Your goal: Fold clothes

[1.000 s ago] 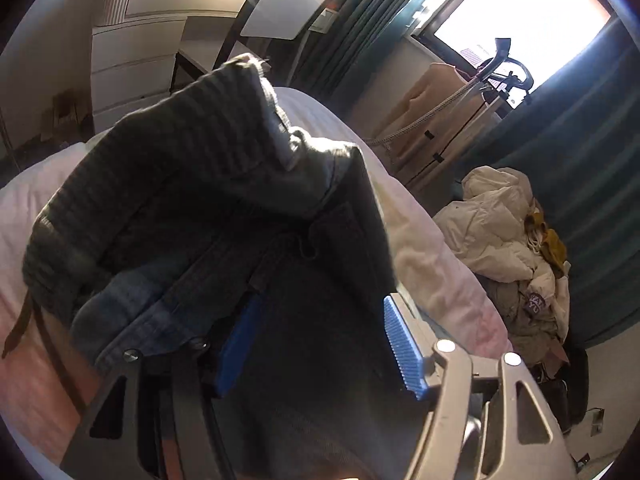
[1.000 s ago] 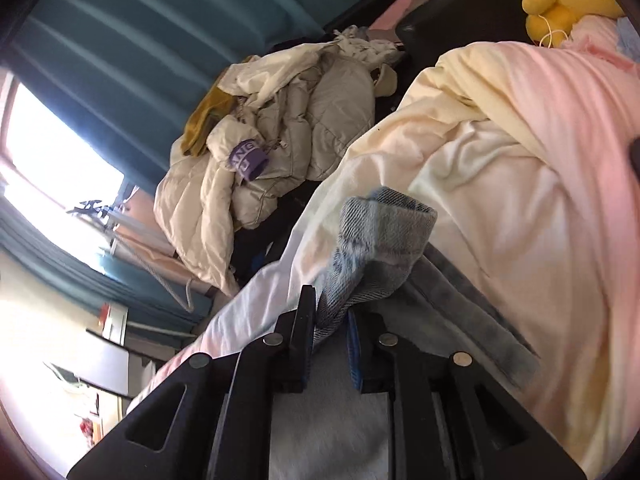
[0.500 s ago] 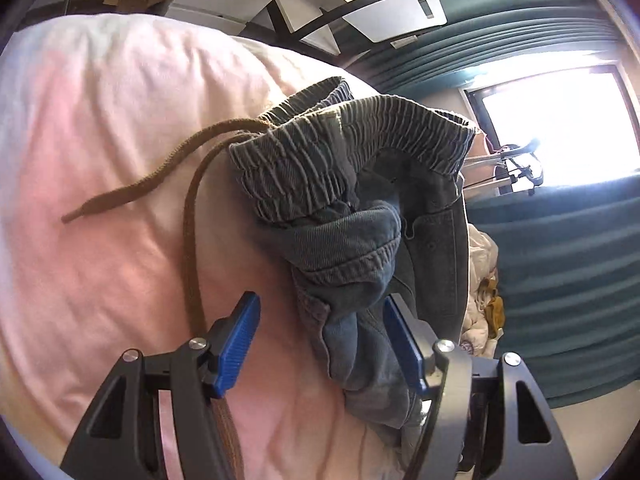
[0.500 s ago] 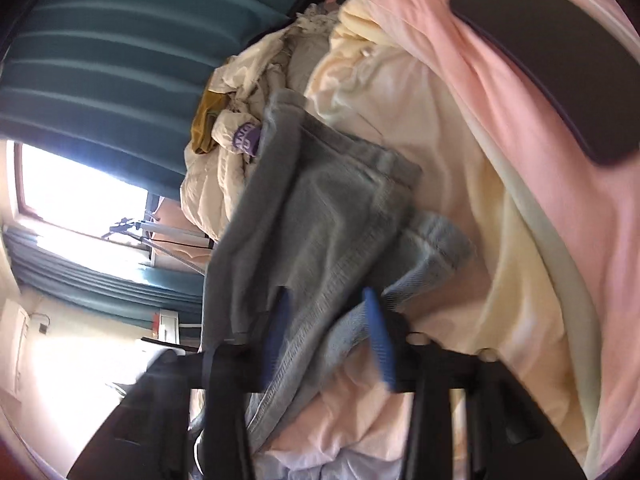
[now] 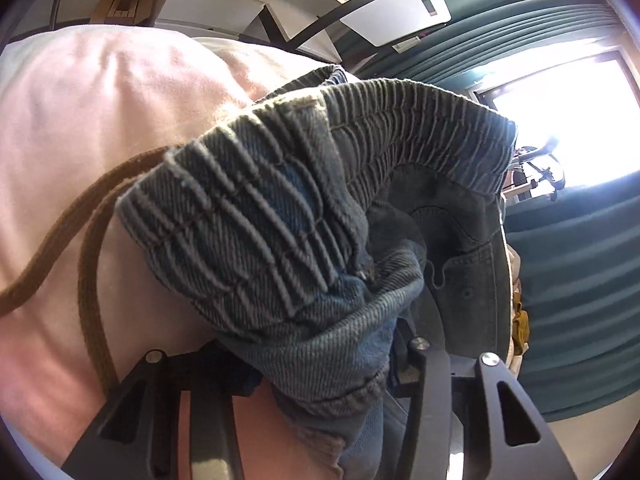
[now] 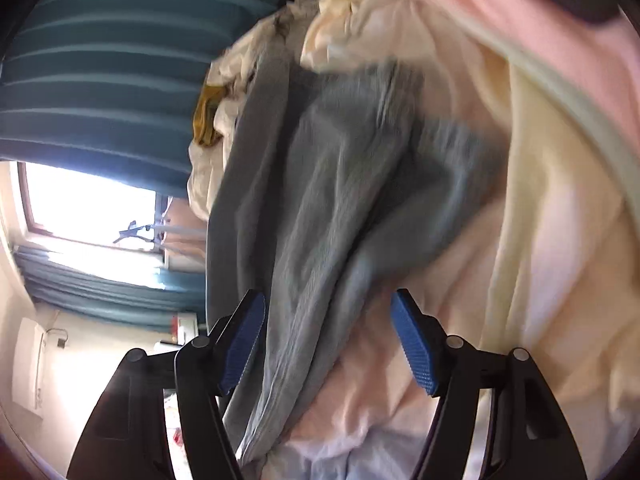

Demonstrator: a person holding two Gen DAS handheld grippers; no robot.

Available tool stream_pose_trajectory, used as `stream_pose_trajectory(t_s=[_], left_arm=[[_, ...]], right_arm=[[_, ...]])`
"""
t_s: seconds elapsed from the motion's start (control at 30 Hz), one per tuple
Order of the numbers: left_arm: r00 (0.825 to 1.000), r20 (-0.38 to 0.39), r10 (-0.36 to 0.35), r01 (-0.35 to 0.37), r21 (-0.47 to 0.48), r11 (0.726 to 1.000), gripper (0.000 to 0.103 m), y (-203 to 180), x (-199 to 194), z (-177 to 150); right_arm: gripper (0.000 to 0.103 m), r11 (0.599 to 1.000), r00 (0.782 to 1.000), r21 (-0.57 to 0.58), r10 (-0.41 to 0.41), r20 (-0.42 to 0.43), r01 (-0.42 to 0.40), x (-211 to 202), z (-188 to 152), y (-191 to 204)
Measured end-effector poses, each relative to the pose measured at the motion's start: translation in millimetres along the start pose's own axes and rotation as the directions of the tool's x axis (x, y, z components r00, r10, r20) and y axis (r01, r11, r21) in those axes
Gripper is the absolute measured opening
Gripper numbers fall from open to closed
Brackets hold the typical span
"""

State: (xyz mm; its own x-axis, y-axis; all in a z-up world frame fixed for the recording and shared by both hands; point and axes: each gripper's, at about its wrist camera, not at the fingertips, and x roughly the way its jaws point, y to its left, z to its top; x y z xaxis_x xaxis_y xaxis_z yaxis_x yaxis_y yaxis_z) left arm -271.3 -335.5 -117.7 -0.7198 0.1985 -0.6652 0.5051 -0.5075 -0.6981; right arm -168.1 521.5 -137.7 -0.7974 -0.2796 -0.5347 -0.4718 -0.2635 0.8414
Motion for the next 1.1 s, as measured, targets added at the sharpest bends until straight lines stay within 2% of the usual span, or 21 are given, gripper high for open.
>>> stream_pose_trajectory(t_s=[0.07, 0.23, 0.27, 0.3, 0.33, 0.4, 0.5, 0.63, 0.77, 0.9, 1.03, 1.1], left_arm=[[1.0, 0.003, 0.022, -0.022, 0.003, 1.0, 0.039, -2, 0, 1], [0.996, 0.041, 0.082, -0.084, 0.031, 0.996, 0.018, -13, -16, 4], [0.996, 0.051, 0.08, -0.081, 0.029, 0.996, 0.017, -14, -21, 5], [0.995, 0.06, 0.08, -0.082, 0.022, 0.996, 0.014, -15, -28, 5], [0.995, 0.07, 0.076, -0.077, 0.008, 0.997, 0.013, -16, -36, 6], [0.995, 0.085, 0.059, -0.058, -0.017, 0.998, 0.012, -19, -53, 8], [0.994, 0.098, 0.048, -0.046, -0.02, 0.999, 0.012, -27, -84, 10], [0.992, 0.119, 0.048, -0.045, -0.026, 0.999, 0.011, -35, -120, 23], [0.993, 0.096, 0.072, -0.066, -0.058, 0.996, 0.011, -20, -151, 27], [0.993, 0.062, 0.103, -0.098, -0.076, 0.992, 0.012, 26, -186, 12], [0.99, -0.009, 0.142, -0.142, -0.084, 0.986, 0.012, 74, -184, -5], [0.992, -0.008, 0.123, -0.124, -0.084, 0.989, 0.013, 84, -182, -13]], right_arm=[[0.066, 1.0, 0.998, 0.016, 0.008, -0.056, -0.007, 19, -2, -1], [0.063, 0.999, 1.0, -0.049, 0.018, -0.008, -0.018, 43, 21, 8], [0.057, 0.997, 1.0, -0.07, 0.014, -0.003, -0.014, 46, 24, 11], [0.044, 0.996, 1.0, -0.084, 0.004, 0.01, -0.003, 46, 25, 12], [0.039, 0.996, 1.0, -0.089, -0.002, 0.019, 0.003, 43, 25, 12], [0.018, 0.996, 1.0, -0.093, 0.009, 0.029, -0.006, 32, 23, 12], [0.009, 0.99, 0.998, -0.134, 0.053, 0.038, -0.048, 11, 17, 18], [0.007, 0.972, 0.995, -0.222, 0.087, 0.049, -0.074, -18, 6, 37], [0.007, 0.967, 0.992, -0.231, 0.122, 0.029, -0.112, -43, -7, 43], [0.007, 0.98, 0.991, -0.15, 0.125, -0.042, -0.13, -59, -31, 34], [0.007, 0.992, 0.98, 0.017, 0.128, -0.151, -0.127, -65, -39, -5], [0.007, 0.989, 0.974, 0.08, 0.137, -0.183, -0.124, -60, -37, -21]])
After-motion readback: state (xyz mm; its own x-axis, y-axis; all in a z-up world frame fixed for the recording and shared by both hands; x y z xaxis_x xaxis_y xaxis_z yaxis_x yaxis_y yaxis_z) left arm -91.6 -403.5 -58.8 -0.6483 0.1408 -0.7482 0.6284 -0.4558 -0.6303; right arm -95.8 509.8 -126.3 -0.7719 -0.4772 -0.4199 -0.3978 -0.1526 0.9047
